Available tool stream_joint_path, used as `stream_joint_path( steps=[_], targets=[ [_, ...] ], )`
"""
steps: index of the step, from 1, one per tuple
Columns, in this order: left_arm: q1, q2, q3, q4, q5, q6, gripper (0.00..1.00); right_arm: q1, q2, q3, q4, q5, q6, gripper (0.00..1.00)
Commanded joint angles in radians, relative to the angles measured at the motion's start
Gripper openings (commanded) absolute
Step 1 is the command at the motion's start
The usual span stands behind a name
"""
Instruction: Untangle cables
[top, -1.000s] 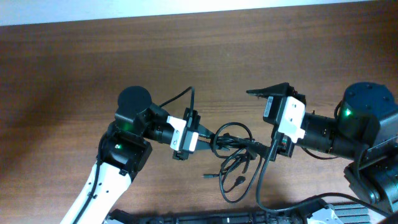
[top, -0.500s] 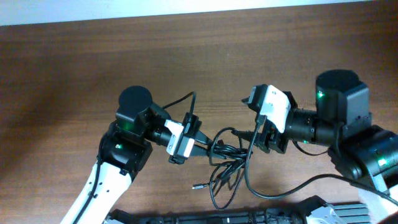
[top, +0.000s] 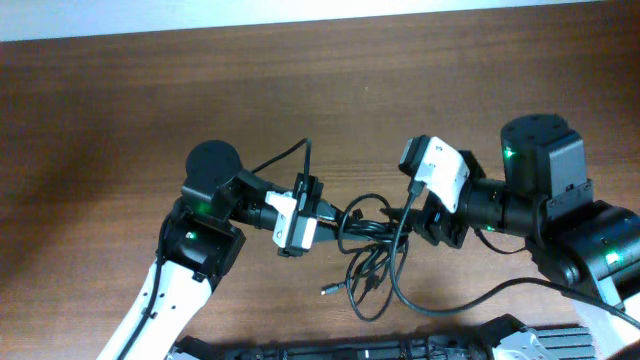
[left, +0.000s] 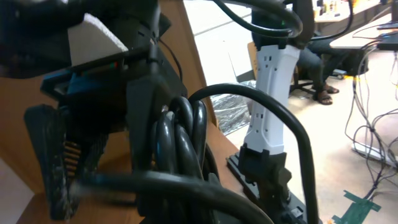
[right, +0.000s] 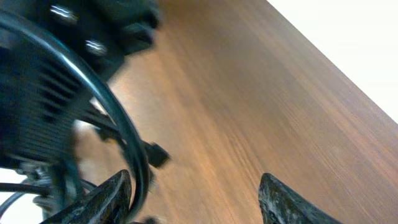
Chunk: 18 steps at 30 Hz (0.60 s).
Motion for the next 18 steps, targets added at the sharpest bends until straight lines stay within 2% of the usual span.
stream_joint_path(
  steps=[1, 2, 3, 5, 8, 13, 14, 18],
  targets=[
    [0.001, -0.032, 0.016, 0.008, 0.023, 0.000, 0.00, -0.003, 0.001, -0.007, 0.020, 0.435, 0.183, 0.64],
    [0.001, -0.039, 0.016, 0.008, 0.039, 0.000, 0.00, -0.003, 0.001, -0.007, 0.040, 0.517, 0.245, 0.65],
    [0.001, -0.046, 0.016, 0.007, 0.063, -0.024, 0.00, -0.003, -0.007, -0.007, 0.090, 0.586, 0.292, 0.70],
    [0.001, -0.053, 0.016, 0.006, 0.104, -0.043, 0.00, -0.003, -0.015, -0.007, 0.157, 0.563, 0.295, 0.71],
    [0.006, -0.054, 0.016, 0.008, 0.069, -0.048, 0.00, -0.003, -0.045, -0.007, 0.142, 0.371, 0.294, 0.71],
    [0.068, -0.053, 0.016, 0.348, 0.141, -0.052, 0.00, -0.003, -0.163, -0.007, 0.112, -0.058, 0.291, 0.75],
    [0.068, -0.053, 0.016, 0.408, 0.141, -0.052, 0.00, -0.003, -0.177, -0.007, 0.113, -0.099, 0.290, 0.76],
    [0.068, -0.053, 0.016, 0.469, 0.141, -0.052, 0.00, -0.003, -0.156, -0.007, 0.116, -0.178, 0.291, 0.76]
  ],
)
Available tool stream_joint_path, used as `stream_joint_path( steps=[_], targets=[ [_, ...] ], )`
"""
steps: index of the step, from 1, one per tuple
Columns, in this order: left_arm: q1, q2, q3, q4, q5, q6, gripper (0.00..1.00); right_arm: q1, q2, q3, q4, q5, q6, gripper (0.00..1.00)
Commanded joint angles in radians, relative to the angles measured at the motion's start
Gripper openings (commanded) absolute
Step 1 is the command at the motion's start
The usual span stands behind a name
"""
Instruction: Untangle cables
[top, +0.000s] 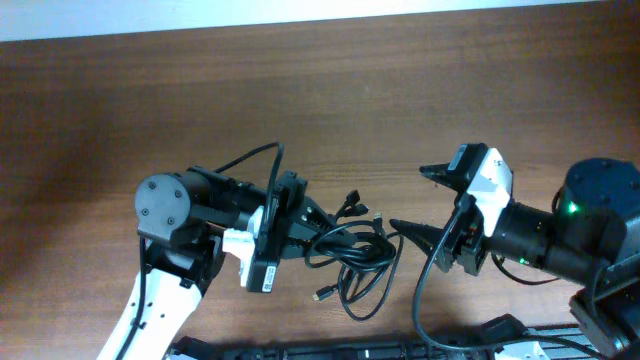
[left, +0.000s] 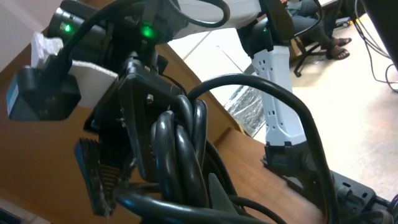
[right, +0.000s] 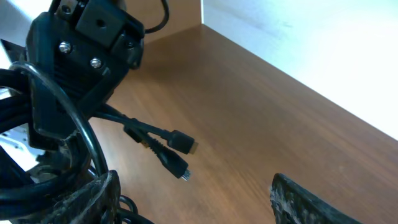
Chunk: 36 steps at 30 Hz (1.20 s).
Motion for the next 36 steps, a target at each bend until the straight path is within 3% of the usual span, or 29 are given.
stream_joint_path(
  steps=[1, 7, 11, 13, 15, 17, 18, 19, 20, 23, 26, 27, 30, 32, 36],
  targets=[
    [0.005, -0.010, 0.018, 0.042, 0.002, 0.010, 0.00, -0.002, 0.018, 0.001, 0.003, -0.107, 0.004, 0.76],
    [0.005, -0.010, 0.018, 0.042, 0.002, 0.172, 0.00, -0.002, 0.018, 0.001, -0.002, -0.199, 0.004, 0.76],
    [0.010, -0.010, 0.018, 0.019, -0.037, 0.169, 0.00, -0.002, 0.018, 0.001, 0.000, -0.162, -0.003, 0.75],
    [0.011, -0.010, 0.018, -0.202, -0.210, 0.052, 0.00, -0.002, 0.018, 0.001, 0.000, -0.055, -0.003, 0.75],
    [0.011, -0.010, 0.018, -0.608, -0.439, 0.008, 0.00, -0.002, 0.018, 0.001, 0.001, 0.077, -0.003, 0.75],
    [0.011, -0.010, 0.018, -1.101, -0.853, -0.056, 0.00, -0.002, 0.018, 0.001, 0.001, 0.142, -0.003, 0.75],
    [0.011, -0.010, 0.018, -1.261, -1.140, -0.214, 0.00, -0.002, 0.019, 0.001, 0.002, 0.160, -0.004, 0.75],
    [0.011, -0.010, 0.018, -1.355, -1.318, -0.320, 0.00, -0.002, 0.025, 0.001, 0.002, 0.171, -0.003, 0.75],
    [0.011, -0.010, 0.018, -1.396, -1.394, -0.375, 0.00, -0.002, 0.031, 0.001, 0.002, 0.171, -0.003, 0.75],
    [0.011, -0.010, 0.018, -1.389, -1.412, -0.510, 0.00, -0.002, 0.068, 0.001, 0.000, 0.170, -0.003, 0.75],
    [0.011, -0.010, 0.035, -1.338, -1.379, -0.732, 0.00, -0.002, 0.112, 0.001, -0.016, 0.145, -0.003, 0.75],
    [0.011, -0.010, 0.046, -1.283, -1.333, -0.778, 0.00, -0.002, 0.131, 0.000, -0.024, 0.113, -0.003, 0.75],
    [0.010, -0.010, 0.053, -0.923, -1.134, -0.959, 0.00, -0.001, 0.240, 0.000, -0.042, -0.074, -0.003, 0.75],
    [0.010, -0.010, 0.053, -0.811, -1.066, -0.969, 0.00, -0.001, 0.317, 0.000, -0.042, -0.143, -0.004, 0.75],
    [0.009, -0.010, 0.053, -0.815, -1.070, -1.041, 0.00, -0.001, 0.383, 0.000, -0.022, -0.192, -0.049, 0.75]
  ],
)
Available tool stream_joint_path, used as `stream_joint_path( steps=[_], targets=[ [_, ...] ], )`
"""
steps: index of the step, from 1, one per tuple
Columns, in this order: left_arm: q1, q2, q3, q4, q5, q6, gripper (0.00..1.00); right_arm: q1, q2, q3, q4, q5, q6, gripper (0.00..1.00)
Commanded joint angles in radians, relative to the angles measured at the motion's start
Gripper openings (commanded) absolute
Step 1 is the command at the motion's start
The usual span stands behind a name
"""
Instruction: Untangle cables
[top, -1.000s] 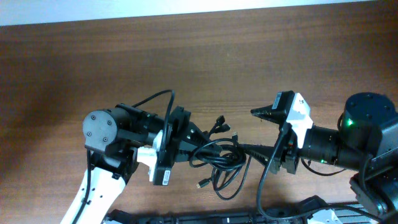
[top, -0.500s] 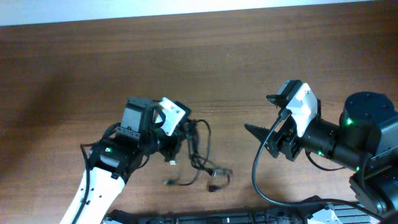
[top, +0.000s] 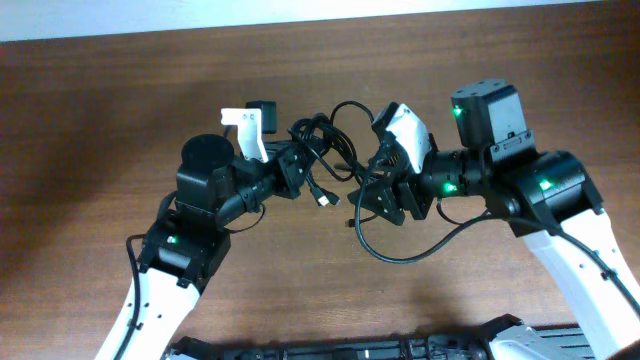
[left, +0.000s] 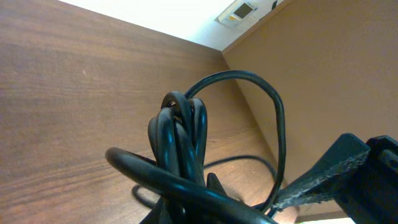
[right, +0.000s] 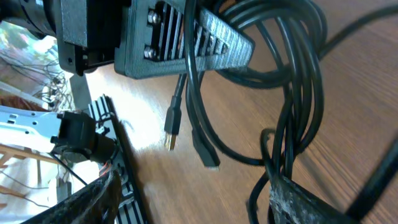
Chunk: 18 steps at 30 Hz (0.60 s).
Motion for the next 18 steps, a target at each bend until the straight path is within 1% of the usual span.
stream_joint_path(
  steps=[1, 2, 3, 5, 6, 8, 10, 13, 14, 16, 17, 18],
  targets=[
    [0.002, -0.010, 0.016, 0.011, 0.013, -0.098, 0.00, 0.000, 0.011, 0.002, 0.013, -0.015, -0.022, 0.75],
    [0.002, -0.010, 0.016, 0.011, -0.010, -0.132, 0.00, 0.000, 0.013, 0.002, 0.014, 0.005, -0.022, 0.77],
    [0.001, -0.010, 0.016, 0.010, -0.032, -0.181, 0.00, 0.000, 0.012, 0.002, 0.014, 0.008, -0.049, 0.82],
    [0.000, -0.010, 0.016, 0.011, -0.058, -0.345, 0.00, 0.000, 0.013, 0.002, 0.014, 0.009, -0.120, 0.85],
    [0.000, -0.010, 0.016, 0.011, -0.058, -0.401, 0.00, 0.000, 0.013, 0.002, 0.018, 0.009, -0.127, 0.85],
    [-0.001, -0.010, 0.016, 0.010, -0.053, -0.436, 0.00, 0.000, 0.028, 0.002, 0.031, 0.009, -0.127, 0.85],
    [-0.037, -0.010, 0.016, 0.013, -0.058, -0.487, 0.00, 0.000, 0.059, 0.002, 0.053, 0.026, -0.126, 0.85],
    [-0.118, -0.010, 0.016, 0.014, -0.148, -0.494, 0.00, 0.000, 0.078, 0.002, 0.071, 0.042, -0.126, 0.84],
    [-0.132, -0.010, 0.016, 0.014, -0.165, -0.494, 0.00, 0.000, 0.078, 0.002, 0.068, 0.082, -0.126, 0.84],
    [-0.135, -0.010, 0.016, 0.014, -0.170, -0.494, 0.00, 0.000, 0.078, 0.002, 0.068, 0.143, -0.125, 0.79],
    [-0.135, -0.010, 0.016, 0.011, -0.159, -0.493, 0.00, 0.000, 0.078, 0.002, 0.071, 0.183, -0.122, 0.73],
    [-0.135, -0.010, 0.016, 0.004, -0.144, -0.492, 0.00, 0.000, 0.078, 0.002, 0.095, 0.286, -0.060, 0.71]
  ],
)
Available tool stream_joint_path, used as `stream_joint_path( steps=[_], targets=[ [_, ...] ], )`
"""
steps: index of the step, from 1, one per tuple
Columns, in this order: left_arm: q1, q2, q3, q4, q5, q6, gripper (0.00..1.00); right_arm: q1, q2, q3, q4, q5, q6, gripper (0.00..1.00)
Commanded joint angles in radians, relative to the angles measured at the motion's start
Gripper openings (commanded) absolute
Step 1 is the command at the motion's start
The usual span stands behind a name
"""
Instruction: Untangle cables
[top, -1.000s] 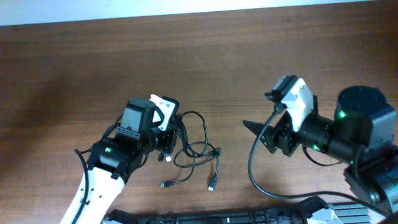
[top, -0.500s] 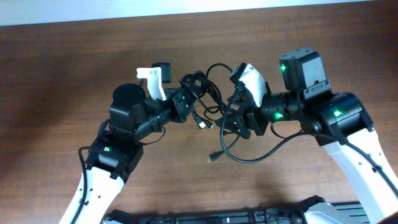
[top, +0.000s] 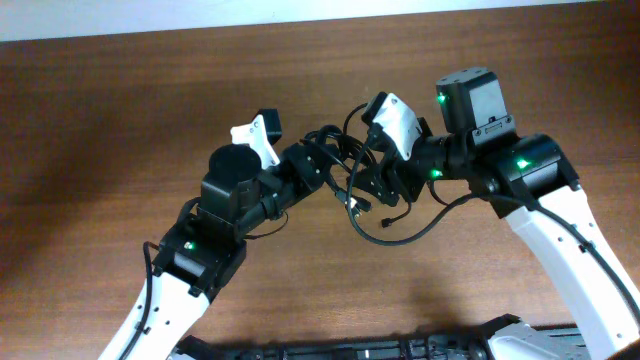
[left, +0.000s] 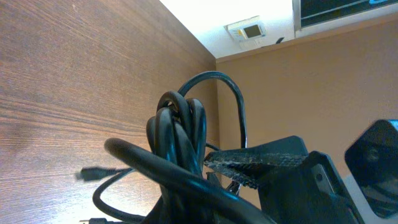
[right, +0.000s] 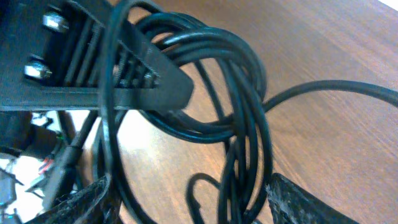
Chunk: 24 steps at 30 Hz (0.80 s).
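Observation:
A tangled bundle of black cables (top: 338, 158) hangs above the wooden table (top: 110, 120), with my left gripper (top: 318, 168) shut on its coiled part (left: 180, 134). My right gripper (top: 383, 186) is open right beside it, and several strands (right: 249, 143) run between its spread fingers (right: 298, 202). One long loop (top: 405, 222) sags below the right gripper. A loose plug end (left: 92, 175) dangles off the bundle. The left gripper's ribbed finger (right: 134, 71) shows close up in the right wrist view. The right gripper's finger (left: 261, 163) shows in the left wrist view.
The table's far edge meets a white wall (top: 300, 12). A dark rail (top: 350, 352) runs along the front edge. Both arms (top: 540, 200) crowd the middle of the table.
The left gripper and bundle have shifted right and slightly nearer, closing on the right gripper. The right gripper's open fingers now straddle strands of the bundle. The sagging loop is drawn up shorter.
First both grippers met at the bundle near the table's front middle. Then the left held the bundle low while the open right gripper stood apart to the right. Later the bundle was higher and farther back, both grippers near it; now they are close together.

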Motion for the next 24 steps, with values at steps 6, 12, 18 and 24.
stream_joint_path(
  steps=[6, 12, 18, 24],
  targets=[
    [-0.002, -0.010, 0.016, 0.004, 0.278, 0.328, 0.00, 0.000, -0.001, 0.002, 0.138, 0.449, 0.208, 0.72],
    [-0.002, -0.010, 0.016, 0.019, 0.741, 0.880, 0.00, -0.001, -0.001, 0.002, 0.188, 0.477, 0.211, 0.76],
    [0.036, -0.056, 0.016, 0.081, 0.818, 1.003, 0.00, -0.002, -0.001, 0.002, 0.015, 0.725, 0.211, 0.75],
    [0.281, -0.214, 0.016, 0.077, 0.845, 1.003, 0.00, -0.076, -0.001, 0.002, -0.072, 0.837, 0.318, 0.75]
  ],
)
